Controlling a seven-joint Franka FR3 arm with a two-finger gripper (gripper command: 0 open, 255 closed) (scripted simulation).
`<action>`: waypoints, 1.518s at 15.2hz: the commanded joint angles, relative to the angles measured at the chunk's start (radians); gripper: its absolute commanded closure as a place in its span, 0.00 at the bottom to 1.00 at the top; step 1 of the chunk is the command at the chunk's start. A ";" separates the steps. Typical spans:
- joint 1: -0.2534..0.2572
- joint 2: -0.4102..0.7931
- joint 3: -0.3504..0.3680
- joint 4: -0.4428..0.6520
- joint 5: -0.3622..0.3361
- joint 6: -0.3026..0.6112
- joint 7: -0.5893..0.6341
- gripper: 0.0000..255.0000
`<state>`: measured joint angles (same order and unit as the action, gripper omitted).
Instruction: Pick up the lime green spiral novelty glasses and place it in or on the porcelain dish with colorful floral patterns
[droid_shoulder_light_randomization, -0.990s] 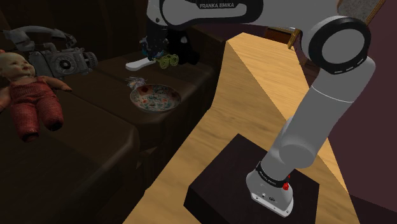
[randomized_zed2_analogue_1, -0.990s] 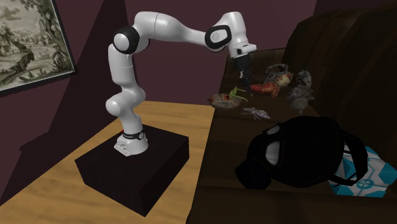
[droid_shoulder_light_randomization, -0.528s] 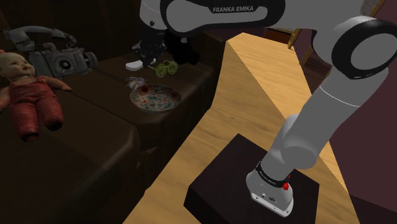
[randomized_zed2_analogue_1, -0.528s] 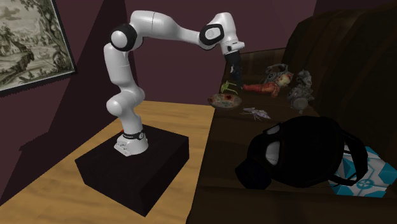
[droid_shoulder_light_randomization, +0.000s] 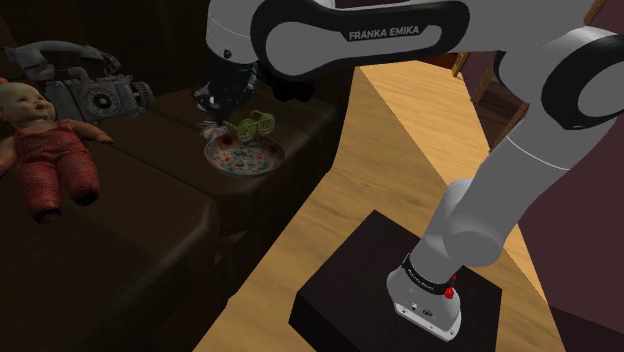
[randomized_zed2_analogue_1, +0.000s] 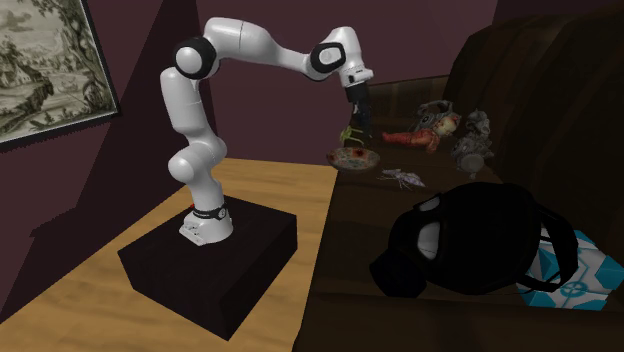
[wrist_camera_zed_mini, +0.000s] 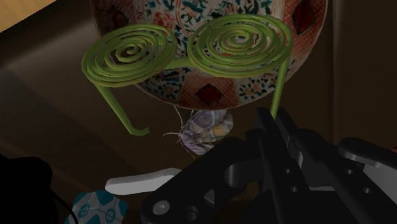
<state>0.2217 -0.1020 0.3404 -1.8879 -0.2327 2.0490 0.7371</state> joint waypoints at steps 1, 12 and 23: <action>0.001 0.000 0.002 -0.026 -0.004 0.025 0.010 1.00; -0.001 0.015 0.003 -0.130 -0.028 0.139 0.046 1.00; -0.001 0.015 0.003 -0.130 -0.028 0.139 0.046 0.00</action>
<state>0.2207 -0.0867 0.3435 -2.0177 -0.2604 2.1880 0.7830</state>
